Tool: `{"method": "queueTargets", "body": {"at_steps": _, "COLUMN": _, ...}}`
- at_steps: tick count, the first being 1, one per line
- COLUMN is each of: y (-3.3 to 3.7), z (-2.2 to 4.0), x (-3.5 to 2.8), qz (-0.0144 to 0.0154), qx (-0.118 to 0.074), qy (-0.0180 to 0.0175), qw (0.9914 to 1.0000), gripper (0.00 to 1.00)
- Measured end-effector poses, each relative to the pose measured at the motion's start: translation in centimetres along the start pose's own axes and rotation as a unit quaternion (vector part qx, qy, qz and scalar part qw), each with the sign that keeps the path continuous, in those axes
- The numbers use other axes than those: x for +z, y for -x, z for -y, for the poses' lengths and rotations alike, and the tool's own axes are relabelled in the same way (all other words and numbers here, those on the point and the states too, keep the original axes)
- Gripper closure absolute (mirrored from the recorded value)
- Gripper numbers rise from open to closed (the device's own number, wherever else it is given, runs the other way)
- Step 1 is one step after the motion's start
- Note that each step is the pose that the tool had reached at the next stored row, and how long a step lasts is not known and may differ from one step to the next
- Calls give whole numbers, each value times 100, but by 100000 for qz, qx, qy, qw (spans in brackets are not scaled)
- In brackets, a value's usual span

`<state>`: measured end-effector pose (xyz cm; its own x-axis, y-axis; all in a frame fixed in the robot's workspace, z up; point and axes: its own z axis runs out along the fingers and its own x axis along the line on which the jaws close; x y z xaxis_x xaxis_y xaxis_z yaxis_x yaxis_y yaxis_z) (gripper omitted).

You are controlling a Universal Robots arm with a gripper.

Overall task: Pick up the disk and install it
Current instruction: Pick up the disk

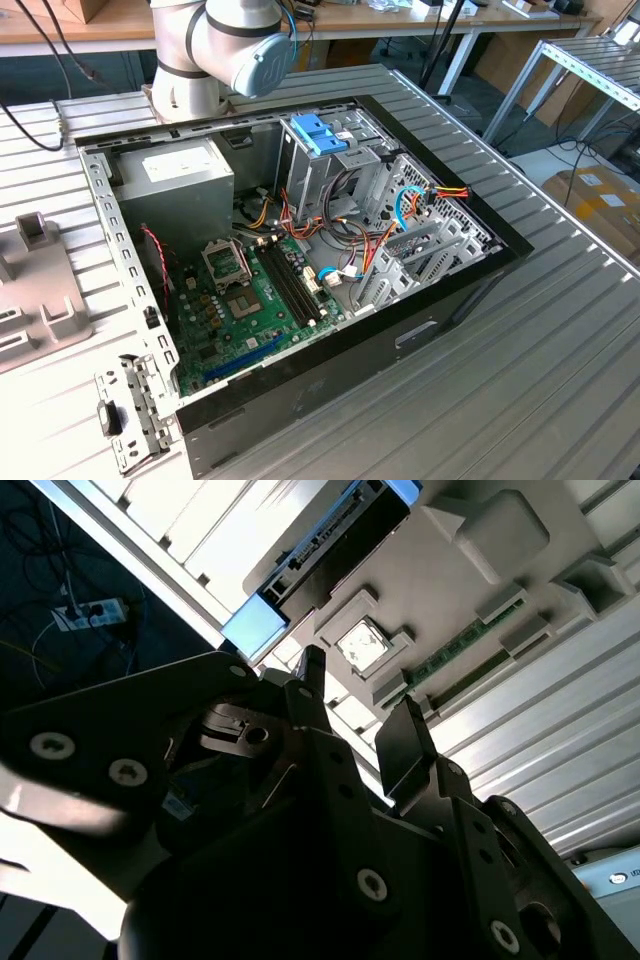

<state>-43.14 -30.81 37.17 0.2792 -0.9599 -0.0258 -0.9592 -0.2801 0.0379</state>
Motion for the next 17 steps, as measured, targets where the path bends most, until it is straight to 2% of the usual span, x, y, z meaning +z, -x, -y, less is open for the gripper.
{"method": "queueTargets", "body": {"at_steps": 5, "y": 8, "z": -19, "x": 16, "qz": -6, "qx": -123, "qy": 5, "qw": 100000, "gripper": 52}}
{"method": "queueTargets", "body": {"at_steps": 17, "y": 54, "z": -109, "x": 71, "qz": -11, "qx": -234, "qy": 9, "qw": 100000, "gripper": 52}}
